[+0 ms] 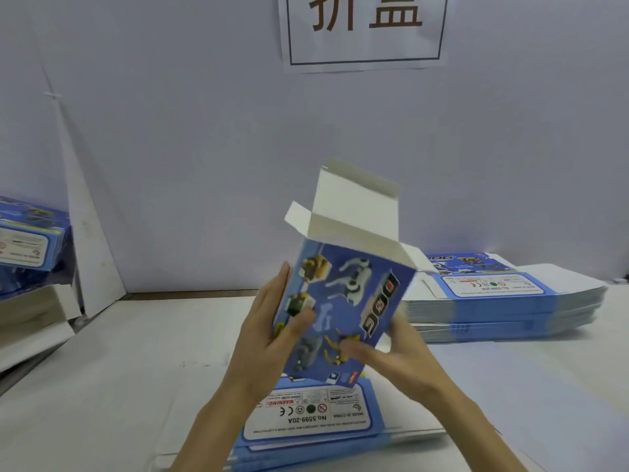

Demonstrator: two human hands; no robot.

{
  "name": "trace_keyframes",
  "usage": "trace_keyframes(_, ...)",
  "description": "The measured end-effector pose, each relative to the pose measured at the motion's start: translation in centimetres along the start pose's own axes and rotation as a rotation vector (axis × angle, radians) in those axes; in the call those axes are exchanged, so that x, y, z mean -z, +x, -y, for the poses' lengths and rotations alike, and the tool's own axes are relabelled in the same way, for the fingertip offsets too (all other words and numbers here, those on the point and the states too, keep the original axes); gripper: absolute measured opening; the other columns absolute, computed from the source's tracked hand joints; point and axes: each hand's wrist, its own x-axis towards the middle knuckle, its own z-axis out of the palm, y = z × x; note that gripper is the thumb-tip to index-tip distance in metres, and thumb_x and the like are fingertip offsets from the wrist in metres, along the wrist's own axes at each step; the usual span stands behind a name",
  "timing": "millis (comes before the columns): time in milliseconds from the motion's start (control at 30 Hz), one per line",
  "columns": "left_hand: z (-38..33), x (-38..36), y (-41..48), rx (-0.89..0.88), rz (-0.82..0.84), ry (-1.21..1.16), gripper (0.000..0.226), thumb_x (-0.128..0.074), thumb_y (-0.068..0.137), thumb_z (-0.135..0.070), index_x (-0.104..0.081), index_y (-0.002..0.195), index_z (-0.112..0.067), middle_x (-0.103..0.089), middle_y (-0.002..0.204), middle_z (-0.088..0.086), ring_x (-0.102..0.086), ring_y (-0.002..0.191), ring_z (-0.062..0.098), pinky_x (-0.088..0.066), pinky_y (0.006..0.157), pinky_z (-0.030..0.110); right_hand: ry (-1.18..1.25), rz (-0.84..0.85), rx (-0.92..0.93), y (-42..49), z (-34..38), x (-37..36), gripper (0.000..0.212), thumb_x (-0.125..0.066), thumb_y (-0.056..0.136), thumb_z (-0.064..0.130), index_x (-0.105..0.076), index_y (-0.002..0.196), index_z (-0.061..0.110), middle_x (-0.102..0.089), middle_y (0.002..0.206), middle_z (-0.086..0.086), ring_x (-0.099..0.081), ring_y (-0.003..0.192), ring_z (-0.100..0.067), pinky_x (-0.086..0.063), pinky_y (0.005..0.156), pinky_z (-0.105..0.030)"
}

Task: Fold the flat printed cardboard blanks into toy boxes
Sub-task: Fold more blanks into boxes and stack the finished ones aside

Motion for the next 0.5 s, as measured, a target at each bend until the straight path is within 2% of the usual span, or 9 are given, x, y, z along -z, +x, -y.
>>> trace_keyframes(67,-0.6,-0.2,0.1,0.047,-0.109,-0.062,0.025,-0.058,0.087,-0.051,-0.068,0.101,-0.033,-0.071,0.080,-0.007,-0.066,0.071,0.008,-0.052,0.057,0.021,0.083,-0.021,0.020,0.2,0.0,-0.3,0.068,-0.070,0.064,0.057,-0.048,0.125,0.036,-0.064,0.117,0.022,-0.060,0.113,-0.003,-0.048,0.093,-0.027)
trace_keyframes(100,-0.9,-0.1,0.1,0.082,-0.154,-0.060,0.022,-0.054,0.085,-0.050,-0.070,0.084,-0.035,-0.066,0.063,-0.005,-0.060,0.055,0.008,-0.048,0.049,0.022,0.122,-0.019,0.022,0.3,0.1,-0.3,0.072,-0.068,0.065,0.060,-0.044,0.129,0.037,-0.063,0.121,0.020,-0.059,0.116,-0.006,-0.048,0.097,-0.032)
trace_keyframes(133,-1.0,0.0,0.2,0.109,-0.192,-0.064,0.028,-0.052,0.082,-0.051,-0.070,0.074,-0.031,-0.058,0.051,0.000,-0.053,0.046,0.012,-0.044,0.044,0.024,0.150,-0.012,0.037,0.5,0.3,-0.1,0.073,-0.068,0.064,0.061,-0.042,0.130,0.040,-0.063,0.120,0.021,-0.059,0.115,-0.005,-0.050,0.096,-0.031)
trace_keyframes(167,-1.2,0.1,0.4,0.136,-0.202,-0.090,0.037,-0.052,0.080,-0.054,-0.069,0.071,-0.022,-0.052,0.046,0.008,-0.050,0.043,0.018,-0.042,0.041,0.029,0.175,-0.012,0.055,0.6,0.5,0.0,0.073,-0.068,0.064,0.061,-0.042,0.129,0.040,-0.064,0.118,0.023,-0.060,0.112,-0.003,-0.053,0.091,-0.026)
trace_keyframes(233,-1.5,0.4,0.5,0.165,-0.194,-0.124,0.062,-0.053,0.076,-0.061,-0.064,0.077,0.000,-0.049,0.055,0.031,-0.049,0.044,0.034,-0.042,0.039,0.031,0.252,0.000,0.081,0.6,1.4,0.2,0.071,-0.072,0.063,0.057,-0.044,0.126,0.039,-0.065,0.115,0.023,-0.063,0.108,-0.003,-0.054,0.078,-0.018)
trace_keyframes(300,-1.7,0.5,0.7,0.191,-0.185,-0.159,0.070,-0.052,0.077,-0.061,-0.061,0.073,0.008,-0.049,0.055,0.038,-0.051,0.039,0.032,-0.041,0.035,0.026,0.300,0.023,0.077,0.6,2.3,0.3,0.074,-0.078,0.058,0.058,-0.045,0.122,0.040,-0.066,0.113,0.020,-0.065,0.107,-0.007,-0.055,0.073,-0.019)
trace_keyframes(367,-2.0,0.6,0.8,0.193,-0.211,-0.159,0.066,-0.051,0.078,-0.058,-0.062,0.064,0.006,-0.049,0.049,0.035,-0.050,0.032,0.024,-0.039,0.032,0.021,0.313,0.039,0.085,0.3,3.4,0.4,0.071,-0.078,0.055,0.054,-0.044,0.116,0.042,-0.066,0.108,0.023,-0.066,0.104,-0.005,-0.055,0.069,-0.018)
trace_keyframes(433,-2.3,0.6,0.9,0.196,-0.215,-0.174,0.056,-0.050,0.077,-0.056,-0.066,0.064,-0.003,-0.055,0.046,0.022,-0.054,0.034,0.018,-0.041,0.034,0.019,0.326,0.029,0.095,0.2,3.9,0.5,0.066,-0.074,0.056,0.050,-0.044,0.115,0.043,-0.066,0.105,0.023,-0.067,0.101,-0.005,-0.055,0.067,-0.019)
trace_keyframes(500,-2.3,0.3,1.0,0.204,-0.192,-0.176,0.044,-0.051,0.077,-0.055,-0.071,0.088,-0.017,-0.070,0.066,0.004,-0.066,0.055,0.008,-0.048,0.046,0.014,0.336,-0.017,0.109,0.1,4.3,0.3,0.067,-0.076,0.056,0.048,-0.045,0.116,0.043,-0.066,0.104,0.023,-0.067,0.100,-0.006,-0.056,0.065,-0.020)
